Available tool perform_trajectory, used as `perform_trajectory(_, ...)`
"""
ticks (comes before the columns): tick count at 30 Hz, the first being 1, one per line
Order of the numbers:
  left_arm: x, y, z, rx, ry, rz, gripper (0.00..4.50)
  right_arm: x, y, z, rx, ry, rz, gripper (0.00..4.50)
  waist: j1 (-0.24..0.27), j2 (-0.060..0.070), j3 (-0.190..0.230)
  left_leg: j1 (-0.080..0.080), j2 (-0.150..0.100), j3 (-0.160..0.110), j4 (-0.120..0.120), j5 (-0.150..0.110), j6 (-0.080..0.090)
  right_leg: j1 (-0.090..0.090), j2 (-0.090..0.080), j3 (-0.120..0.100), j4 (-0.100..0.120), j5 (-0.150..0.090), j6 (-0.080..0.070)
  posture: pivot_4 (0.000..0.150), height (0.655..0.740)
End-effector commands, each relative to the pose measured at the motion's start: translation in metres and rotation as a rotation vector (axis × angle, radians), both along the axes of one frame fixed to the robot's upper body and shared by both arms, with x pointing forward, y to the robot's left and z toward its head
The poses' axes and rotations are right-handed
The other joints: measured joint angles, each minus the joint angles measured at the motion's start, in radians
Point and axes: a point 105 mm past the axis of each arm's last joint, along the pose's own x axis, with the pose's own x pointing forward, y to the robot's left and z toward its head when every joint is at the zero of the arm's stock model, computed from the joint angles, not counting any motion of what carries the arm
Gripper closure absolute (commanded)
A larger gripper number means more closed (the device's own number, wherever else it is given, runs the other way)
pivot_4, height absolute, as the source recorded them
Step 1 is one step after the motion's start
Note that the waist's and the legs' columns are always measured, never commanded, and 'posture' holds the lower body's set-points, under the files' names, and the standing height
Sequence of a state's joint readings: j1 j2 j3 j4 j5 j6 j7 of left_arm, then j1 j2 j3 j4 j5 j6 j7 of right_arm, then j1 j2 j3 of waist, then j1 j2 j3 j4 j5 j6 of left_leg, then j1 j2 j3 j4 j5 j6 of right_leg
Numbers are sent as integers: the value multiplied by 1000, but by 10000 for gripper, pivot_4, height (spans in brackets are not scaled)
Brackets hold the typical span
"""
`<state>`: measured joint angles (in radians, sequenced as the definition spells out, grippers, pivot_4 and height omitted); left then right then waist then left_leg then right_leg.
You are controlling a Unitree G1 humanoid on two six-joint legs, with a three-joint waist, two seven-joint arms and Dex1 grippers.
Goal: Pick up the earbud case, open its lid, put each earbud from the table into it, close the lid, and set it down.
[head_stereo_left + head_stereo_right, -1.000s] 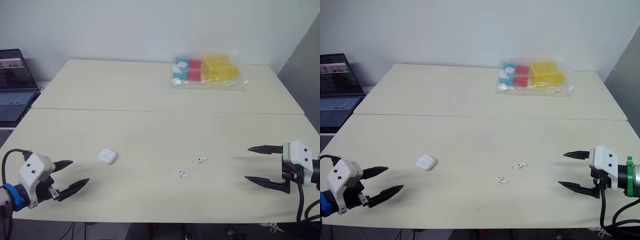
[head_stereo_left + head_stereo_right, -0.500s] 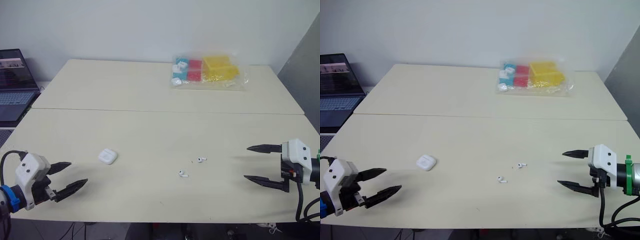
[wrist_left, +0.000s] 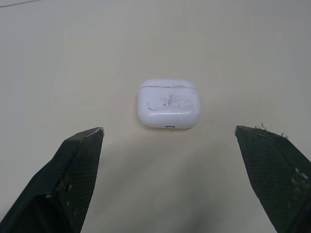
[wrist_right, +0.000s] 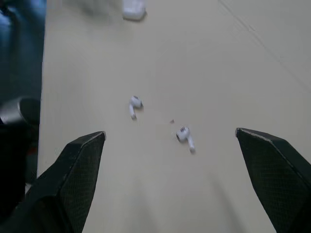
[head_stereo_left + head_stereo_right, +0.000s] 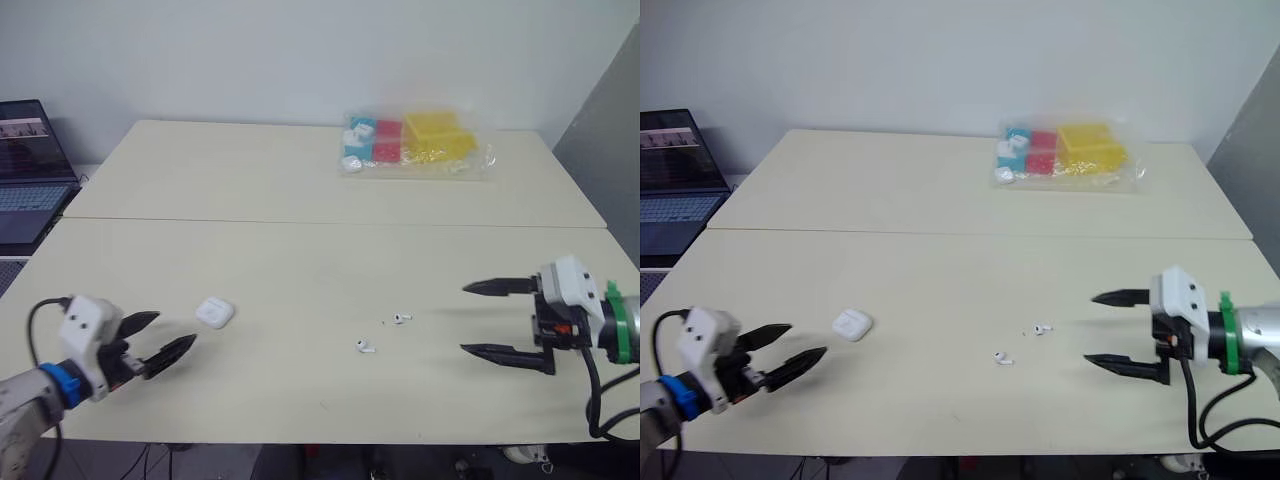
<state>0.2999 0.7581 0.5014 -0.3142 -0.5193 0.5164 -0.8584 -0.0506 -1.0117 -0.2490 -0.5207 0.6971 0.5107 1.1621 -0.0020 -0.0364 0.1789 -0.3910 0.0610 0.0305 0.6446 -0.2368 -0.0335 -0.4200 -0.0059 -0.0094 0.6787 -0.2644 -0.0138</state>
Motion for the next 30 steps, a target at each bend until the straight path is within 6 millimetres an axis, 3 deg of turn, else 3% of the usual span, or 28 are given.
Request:
perform_trajectory(1, 9, -4, -2, 31, -19, -3, 0, -4, 16, 12, 10, 16, 44, 161, 0, -1, -1, 0, 0, 0, 0, 0, 0, 0, 1, 0, 0, 0, 0, 1500, 7400)
perform_trajectory(8, 22, -4, -15, 62, -12, -13, 0, -1, 33, 20, 14, 41, 89, 161, 0, -2, -1, -2, 1, -1, -1, 0, 0, -1, 2, -1, 0, 1, 2, 1500, 7400)
perform_trajectory(30, 48, -13, -31, 57, 11, -87, 0, 1, 40, 24, -3, 15, 144, 161, 0, -2, -1, -2, 2, -1, -1, 0, 0, -1, 3, -1, 0, 2, 3, 1500, 7400)
